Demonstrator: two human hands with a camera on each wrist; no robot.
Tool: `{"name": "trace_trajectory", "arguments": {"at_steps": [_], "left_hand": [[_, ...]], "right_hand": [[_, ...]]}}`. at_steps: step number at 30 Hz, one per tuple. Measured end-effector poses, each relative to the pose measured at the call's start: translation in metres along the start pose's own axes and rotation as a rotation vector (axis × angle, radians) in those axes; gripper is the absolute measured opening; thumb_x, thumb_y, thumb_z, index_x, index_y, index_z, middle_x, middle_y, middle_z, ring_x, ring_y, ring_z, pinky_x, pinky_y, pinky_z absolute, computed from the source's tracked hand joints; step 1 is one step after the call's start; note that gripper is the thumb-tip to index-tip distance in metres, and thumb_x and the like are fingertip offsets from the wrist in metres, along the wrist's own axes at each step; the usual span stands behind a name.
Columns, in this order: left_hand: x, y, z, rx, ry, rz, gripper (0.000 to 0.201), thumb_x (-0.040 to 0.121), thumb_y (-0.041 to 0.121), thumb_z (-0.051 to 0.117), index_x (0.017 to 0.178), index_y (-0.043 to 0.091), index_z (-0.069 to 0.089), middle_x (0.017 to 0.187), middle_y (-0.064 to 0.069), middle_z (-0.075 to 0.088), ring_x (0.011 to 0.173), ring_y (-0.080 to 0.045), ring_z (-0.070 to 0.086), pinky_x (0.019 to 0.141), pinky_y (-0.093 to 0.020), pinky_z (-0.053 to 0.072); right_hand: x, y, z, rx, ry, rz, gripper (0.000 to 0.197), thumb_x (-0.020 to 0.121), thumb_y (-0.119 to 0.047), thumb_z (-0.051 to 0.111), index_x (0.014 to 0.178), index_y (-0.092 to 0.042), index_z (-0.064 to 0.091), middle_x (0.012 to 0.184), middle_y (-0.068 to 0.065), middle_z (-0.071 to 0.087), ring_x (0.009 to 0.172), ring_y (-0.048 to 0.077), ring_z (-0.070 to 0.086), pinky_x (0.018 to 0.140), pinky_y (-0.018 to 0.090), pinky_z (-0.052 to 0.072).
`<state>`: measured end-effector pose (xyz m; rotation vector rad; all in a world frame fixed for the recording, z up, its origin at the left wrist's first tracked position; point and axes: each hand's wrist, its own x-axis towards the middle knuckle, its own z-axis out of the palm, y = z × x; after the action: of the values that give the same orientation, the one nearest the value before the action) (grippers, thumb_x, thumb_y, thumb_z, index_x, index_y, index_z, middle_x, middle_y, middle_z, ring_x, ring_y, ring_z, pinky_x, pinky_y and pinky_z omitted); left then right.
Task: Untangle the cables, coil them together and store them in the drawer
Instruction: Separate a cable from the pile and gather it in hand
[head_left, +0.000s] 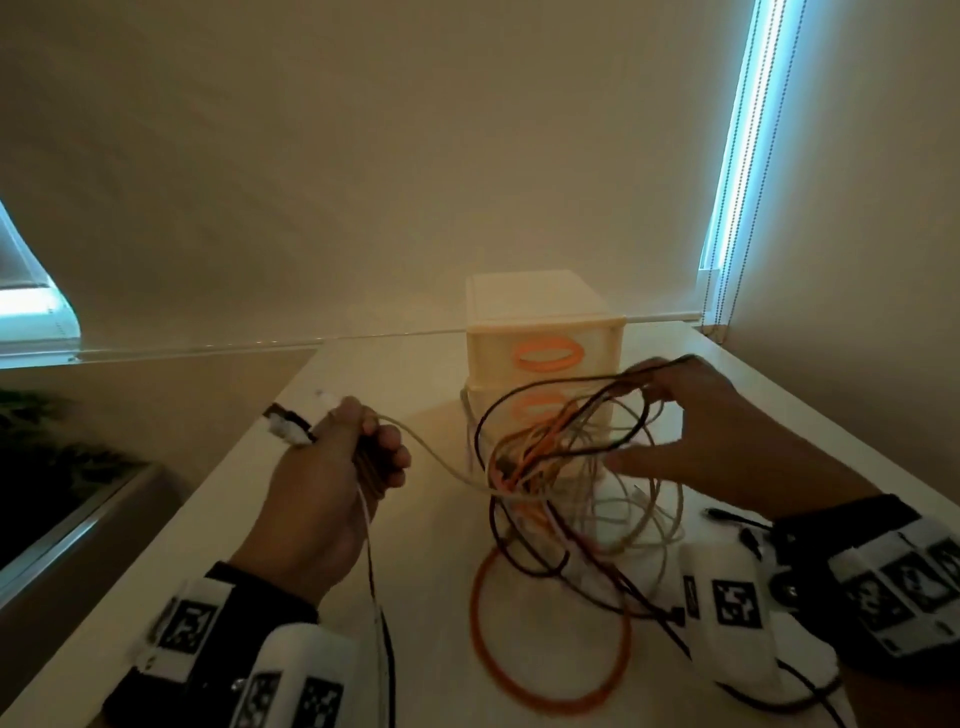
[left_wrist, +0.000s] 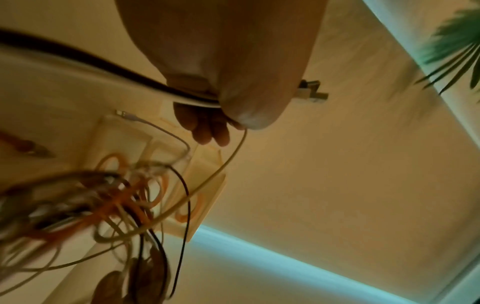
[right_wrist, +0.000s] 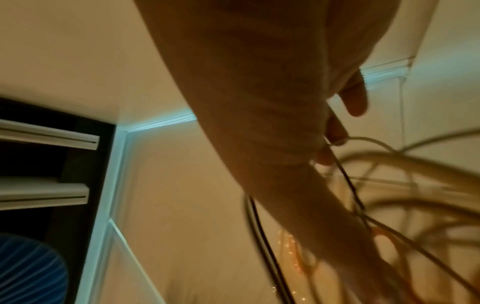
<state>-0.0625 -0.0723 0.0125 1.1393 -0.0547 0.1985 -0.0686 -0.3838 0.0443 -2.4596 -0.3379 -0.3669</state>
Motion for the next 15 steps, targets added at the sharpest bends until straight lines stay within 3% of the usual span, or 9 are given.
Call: {"name": "trace_trajectory", "arguments": {"at_steps": [2, 3, 5, 6, 8, 10, 11, 13, 15], "left_hand": [[-0.008, -0.003, 0.008, 0.05, -0.059, 0.005, 0.04, 0.11, 0.031, 0.033, 0.077, 0.012, 0.047, 0.068, -0.005, 0.056, 0.061, -0.02, 0.057, 0.052, -0.027, 0.046], [-0.012, -0.003, 0.011, 0.064, -0.079, 0.015, 0.04, 0.11, 0.03, 0.033, 0.078, 0.011, 0.047, 0.068, -0.007, 0.057, 0.061, -0.02, 0.057, 0.052, -0.028, 0.046], [-0.016, -0.003, 0.015, 0.08, -0.107, 0.038, 0.04, 0.109, 0.029, 0.033, 0.078, 0.01, 0.047, 0.067, -0.009, 0.06, 0.06, -0.021, 0.06, 0.051, -0.028, 0.048], [-0.018, -0.002, 0.016, 0.073, -0.124, 0.043, 0.039, 0.108, 0.029, 0.033, 0.078, 0.009, 0.047, 0.067, -0.01, 0.062, 0.06, -0.022, 0.061, 0.051, -0.028, 0.049], [-0.021, -0.002, 0.019, 0.041, -0.169, 0.041, 0.037, 0.106, 0.03, 0.034, 0.078, 0.008, 0.046, 0.067, -0.012, 0.064, 0.06, -0.024, 0.063, 0.051, -0.028, 0.05], [-0.024, 0.0, 0.021, 0.004, -0.217, 0.039, 0.035, 0.102, 0.031, 0.036, 0.078, 0.008, 0.045, 0.067, -0.013, 0.064, 0.061, -0.024, 0.064, 0.051, -0.027, 0.051], [-0.026, 0.002, 0.022, -0.021, -0.243, 0.033, 0.035, 0.103, 0.031, 0.035, 0.078, 0.008, 0.045, 0.067, -0.013, 0.064, 0.061, -0.024, 0.065, 0.051, -0.027, 0.051], [-0.028, 0.007, 0.023, -0.1, -0.299, 0.0, 0.037, 0.106, 0.031, 0.032, 0.078, 0.009, 0.044, 0.068, -0.013, 0.063, 0.061, -0.024, 0.065, 0.052, -0.026, 0.051], [-0.03, 0.013, 0.023, -0.19, -0.336, -0.038, 0.04, 0.107, 0.032, 0.032, 0.075, 0.011, 0.045, 0.07, -0.013, 0.061, 0.061, -0.023, 0.064, 0.052, -0.025, 0.052]], "right_hand": [[-0.006, -0.008, -0.005, -0.094, -0.121, 0.025, 0.054, 0.062, -0.071, 0.073, 0.11, -0.052, 0.059, 0.114, -0.018, 0.049, 0.11, 0.0, 0.047, 0.089, 0.028, 0.043], [-0.009, -0.015, -0.009, -0.133, -0.099, 0.013, 0.04, 0.068, -0.067, 0.073, 0.102, -0.048, 0.062, 0.106, -0.02, 0.054, 0.103, -0.001, 0.051, 0.082, 0.024, 0.043], [-0.016, -0.029, -0.018, -0.166, 0.002, -0.012, 0.018, 0.081, -0.051, 0.072, 0.081, -0.034, 0.066, 0.077, -0.012, 0.064, 0.074, -0.001, 0.06, 0.063, 0.017, 0.041], [-0.02, -0.038, -0.021, -0.113, -0.014, -0.019, 0.021, 0.084, -0.046, 0.071, 0.074, -0.029, 0.066, 0.068, -0.009, 0.067, 0.06, 0.001, 0.06, 0.055, 0.015, 0.042], [-0.03, -0.061, -0.021, 0.098, -0.259, -0.006, 0.023, 0.084, -0.044, 0.069, 0.075, -0.022, 0.069, 0.063, -0.003, 0.07, 0.047, 0.004, 0.06, 0.049, 0.015, 0.047], [-0.036, -0.08, -0.009, 0.276, -0.547, 0.021, 0.012, 0.091, -0.03, 0.069, 0.09, -0.019, 0.07, 0.072, 0.006, 0.074, 0.055, 0.015, 0.069, 0.053, 0.023, 0.055], [-0.038, -0.085, 0.003, 0.277, -0.611, 0.041, 0.005, 0.094, -0.023, 0.067, 0.098, -0.02, 0.069, 0.078, 0.007, 0.074, 0.06, 0.018, 0.072, 0.056, 0.028, 0.059], [-0.036, -0.085, 0.034, 0.078, -0.561, 0.045, 0.011, 0.094, -0.028, 0.067, 0.104, -0.027, 0.064, 0.085, 0.001, 0.072, 0.067, 0.015, 0.073, 0.062, 0.029, 0.062], [-0.03, -0.079, 0.064, -0.089, -0.375, -0.011, 0.016, 0.09, -0.039, 0.069, 0.097, -0.028, 0.06, 0.088, -0.004, 0.066, 0.072, 0.013, 0.068, 0.065, 0.029, 0.061]]}}
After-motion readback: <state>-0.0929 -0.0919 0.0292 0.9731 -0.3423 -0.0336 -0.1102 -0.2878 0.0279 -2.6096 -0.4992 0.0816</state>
